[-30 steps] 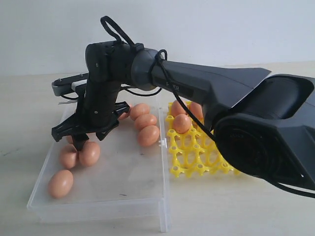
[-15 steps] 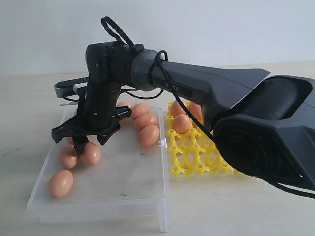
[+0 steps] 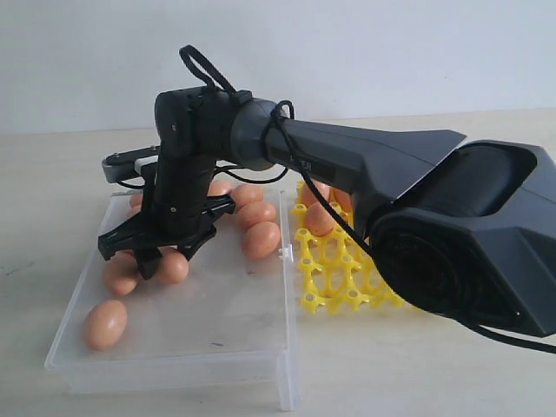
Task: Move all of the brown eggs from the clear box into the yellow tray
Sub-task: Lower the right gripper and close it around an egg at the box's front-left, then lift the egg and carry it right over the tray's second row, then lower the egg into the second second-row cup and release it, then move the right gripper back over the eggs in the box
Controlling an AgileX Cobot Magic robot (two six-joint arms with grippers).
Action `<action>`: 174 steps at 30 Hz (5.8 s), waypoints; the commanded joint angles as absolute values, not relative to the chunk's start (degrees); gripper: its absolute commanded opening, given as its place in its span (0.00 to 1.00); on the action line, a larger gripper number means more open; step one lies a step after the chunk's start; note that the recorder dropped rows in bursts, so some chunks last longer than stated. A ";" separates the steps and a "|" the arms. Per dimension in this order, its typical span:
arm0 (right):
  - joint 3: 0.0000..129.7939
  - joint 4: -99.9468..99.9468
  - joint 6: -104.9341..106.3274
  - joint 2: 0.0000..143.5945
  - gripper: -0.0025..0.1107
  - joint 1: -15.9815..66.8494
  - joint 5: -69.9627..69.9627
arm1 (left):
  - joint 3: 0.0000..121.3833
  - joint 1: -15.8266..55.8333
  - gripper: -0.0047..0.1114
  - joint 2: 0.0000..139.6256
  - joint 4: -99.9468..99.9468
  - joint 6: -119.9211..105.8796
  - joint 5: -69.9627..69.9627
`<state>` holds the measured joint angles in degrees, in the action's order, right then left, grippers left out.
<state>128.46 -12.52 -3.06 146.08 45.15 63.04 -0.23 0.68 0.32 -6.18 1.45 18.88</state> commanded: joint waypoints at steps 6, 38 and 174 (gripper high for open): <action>128.98 -13.11 -3.09 148.37 0.49 45.02 60.29 | 0.00 0.61 0.04 0.00 -6.01 1.70 18.09; 60.42 -12.10 3.42 96.90 0.02 37.84 5.99 | 0.00 0.61 0.04 0.00 -6.01 1.70 18.09; 79.35 -12.78 11.94 105.03 0.31 37.77 36.42 | 0.00 0.61 0.04 0.00 -6.01 1.70 18.09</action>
<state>74.48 -12.26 9.58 103.83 35.57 28.43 -0.23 0.68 0.32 -6.18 1.45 18.88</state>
